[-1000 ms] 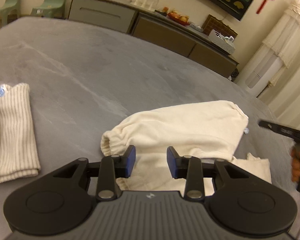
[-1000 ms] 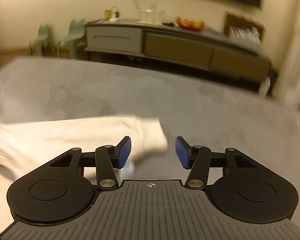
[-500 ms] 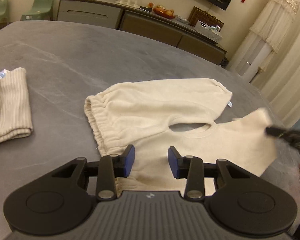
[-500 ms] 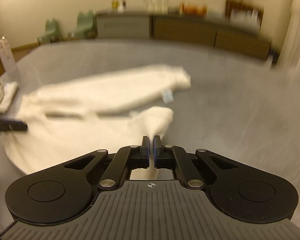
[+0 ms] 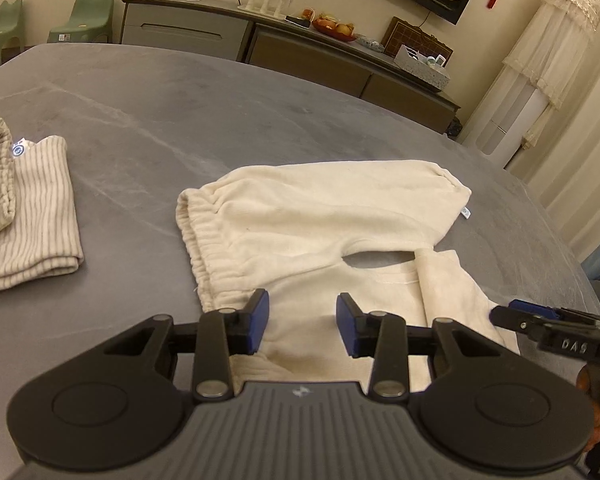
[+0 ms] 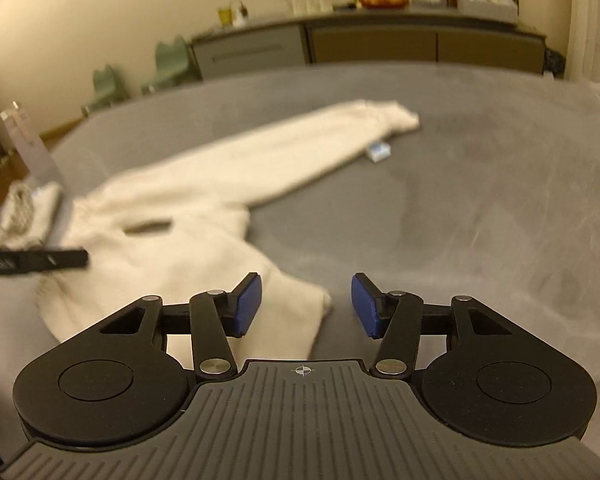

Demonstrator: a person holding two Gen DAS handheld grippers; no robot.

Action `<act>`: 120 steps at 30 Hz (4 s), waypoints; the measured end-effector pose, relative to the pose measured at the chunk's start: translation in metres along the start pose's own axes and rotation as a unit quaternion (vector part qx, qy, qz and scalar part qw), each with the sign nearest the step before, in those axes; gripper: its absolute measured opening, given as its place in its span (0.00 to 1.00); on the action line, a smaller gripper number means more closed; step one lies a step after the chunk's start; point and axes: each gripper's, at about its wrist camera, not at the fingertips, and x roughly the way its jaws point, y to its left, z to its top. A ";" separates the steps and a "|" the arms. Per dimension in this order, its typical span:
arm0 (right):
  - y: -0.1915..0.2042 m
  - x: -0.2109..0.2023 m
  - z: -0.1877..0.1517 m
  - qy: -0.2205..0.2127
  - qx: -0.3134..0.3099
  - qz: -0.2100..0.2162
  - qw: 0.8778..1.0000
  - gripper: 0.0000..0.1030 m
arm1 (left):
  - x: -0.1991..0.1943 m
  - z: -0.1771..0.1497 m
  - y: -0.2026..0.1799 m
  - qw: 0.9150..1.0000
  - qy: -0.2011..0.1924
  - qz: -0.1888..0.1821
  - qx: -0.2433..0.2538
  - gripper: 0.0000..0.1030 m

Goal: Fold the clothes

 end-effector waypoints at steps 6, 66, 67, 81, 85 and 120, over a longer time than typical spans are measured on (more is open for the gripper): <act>0.026 0.002 0.004 0.012 -0.168 -0.049 0.985 0.14 | 0.002 -0.001 0.002 1.000 -0.004 0.019 0.021 0.30; 0.006 0.024 0.019 -0.008 -0.106 -0.028 0.994 0.49 | 0.040 0.074 -0.001 0.997 0.014 0.061 0.051 0.40; 0.002 0.024 0.017 -0.005 -0.102 -0.029 0.994 0.49 | 0.041 0.067 -0.002 0.996 0.020 0.066 0.056 0.40; -0.039 0.021 0.052 0.009 -0.092 -0.015 0.996 0.56 | 0.019 0.079 0.002 0.997 0.019 0.042 0.068 0.49; -0.063 0.036 0.114 -0.030 -0.097 -0.025 0.995 0.61 | 0.029 0.119 0.005 0.994 -0.001 0.068 0.083 0.53; -0.102 -0.027 0.020 0.016 -0.034 0.031 0.999 0.52 | -0.036 0.047 0.034 0.999 -0.010 -0.039 -0.008 0.30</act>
